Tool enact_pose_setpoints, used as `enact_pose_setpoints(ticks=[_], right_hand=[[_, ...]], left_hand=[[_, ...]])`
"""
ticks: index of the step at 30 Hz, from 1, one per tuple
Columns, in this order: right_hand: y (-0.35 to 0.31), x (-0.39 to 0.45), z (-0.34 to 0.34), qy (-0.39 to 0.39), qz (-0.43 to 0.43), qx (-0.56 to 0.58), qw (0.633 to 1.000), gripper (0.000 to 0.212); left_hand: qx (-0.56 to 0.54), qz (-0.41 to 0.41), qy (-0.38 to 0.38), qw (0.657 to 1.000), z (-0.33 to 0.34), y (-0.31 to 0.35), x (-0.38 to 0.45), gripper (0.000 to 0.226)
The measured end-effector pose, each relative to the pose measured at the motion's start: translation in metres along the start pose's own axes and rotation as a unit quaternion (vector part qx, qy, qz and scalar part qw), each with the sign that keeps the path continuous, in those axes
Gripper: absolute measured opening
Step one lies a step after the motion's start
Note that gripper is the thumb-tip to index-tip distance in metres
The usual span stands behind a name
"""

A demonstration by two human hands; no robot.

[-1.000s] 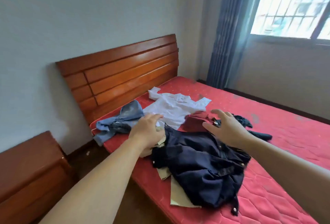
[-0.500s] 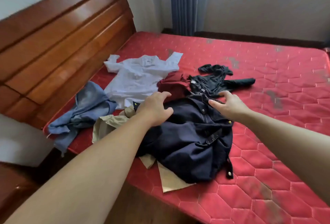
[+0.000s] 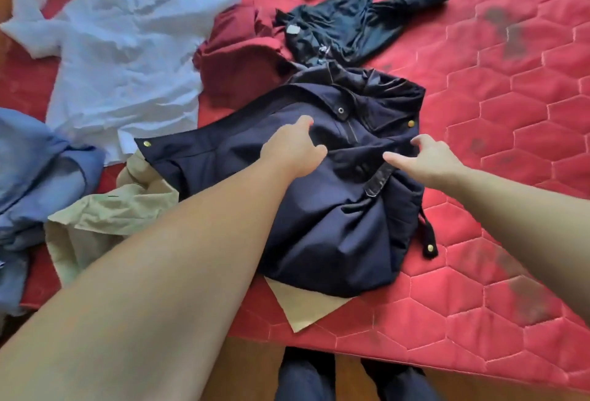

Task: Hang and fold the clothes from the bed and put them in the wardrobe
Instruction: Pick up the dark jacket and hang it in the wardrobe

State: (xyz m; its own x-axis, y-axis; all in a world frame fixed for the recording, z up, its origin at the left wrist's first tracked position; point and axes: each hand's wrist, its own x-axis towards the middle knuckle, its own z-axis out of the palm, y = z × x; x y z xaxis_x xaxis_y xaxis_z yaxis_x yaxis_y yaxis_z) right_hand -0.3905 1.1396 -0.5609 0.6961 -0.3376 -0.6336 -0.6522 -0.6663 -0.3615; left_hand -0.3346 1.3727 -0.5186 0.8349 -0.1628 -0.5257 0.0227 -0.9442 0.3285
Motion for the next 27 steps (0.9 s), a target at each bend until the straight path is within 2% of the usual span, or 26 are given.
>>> enact_pose_setpoints(ticks=[4, 8, 11, 13, 15, 16, 19, 22, 23, 25, 26, 27], right_hand=[[0.023, 0.032, 0.044, 0.005, 0.101, 0.024, 0.995, 0.103], [0.038, 0.049, 0.071, 0.024, 0.167, 0.137, 0.976, 0.107], [0.039, 0.056, 0.081, 0.056, 0.22, 0.23, 0.946, 0.09], [0.036, 0.058, 0.086, 0.051, 0.226, 0.279, 0.932, 0.057], [0.026, 0.055, 0.088, 0.037, 0.184, 0.301, 0.935, 0.027], [0.019, 0.053, 0.086, 0.03, 0.159, 0.312, 0.936, 0.022], [-0.009, 0.031, 0.074, -0.001, 0.067, 0.368, 0.927, 0.017], [-0.04, -0.006, 0.057, -0.049, -0.07, 0.337, 0.938, 0.022], [-0.049, -0.021, 0.05, -0.07, -0.12, 0.312, 0.94, 0.029], [-0.068, -0.05, 0.039, -0.092, -0.21, 0.257, 0.939, 0.039], [-0.074, -0.062, 0.032, -0.09, -0.238, 0.227, 0.94, 0.038], [-0.08, -0.074, 0.023, -0.085, -0.262, 0.198, 0.941, 0.035]], left_hand=[[0.013, -0.074, -0.097, 0.992, 0.051, -0.028, 0.035, 0.072], [-0.009, -0.093, -0.187, 0.978, 0.093, -0.045, 0.045, 0.08], [-0.05, -0.102, -0.206, 0.972, 0.11, -0.05, 0.048, 0.08], [-0.096, -0.102, -0.206, 0.968, 0.113, -0.045, 0.046, 0.079], [-0.159, -0.106, -0.192, 0.963, 0.109, -0.037, 0.045, 0.075], [-0.188, -0.111, -0.177, 0.96, 0.106, -0.031, 0.045, 0.073], [-0.281, -0.124, -0.127, 0.943, 0.082, -0.003, 0.042, 0.067], [-0.427, -0.158, -0.143, 0.879, 0.047, 0.03, 0.033, 0.055], [-0.448, -0.156, -0.152, 0.867, 0.033, 0.04, 0.028, 0.062], [-0.429, -0.145, -0.15, 0.879, 0.002, 0.054, 0.014, 0.089], [-0.408, -0.141, -0.13, 0.893, -0.012, 0.057, 0.008, 0.09], [-0.391, -0.139, -0.11, 0.903, -0.027, 0.058, 0.001, 0.075]])
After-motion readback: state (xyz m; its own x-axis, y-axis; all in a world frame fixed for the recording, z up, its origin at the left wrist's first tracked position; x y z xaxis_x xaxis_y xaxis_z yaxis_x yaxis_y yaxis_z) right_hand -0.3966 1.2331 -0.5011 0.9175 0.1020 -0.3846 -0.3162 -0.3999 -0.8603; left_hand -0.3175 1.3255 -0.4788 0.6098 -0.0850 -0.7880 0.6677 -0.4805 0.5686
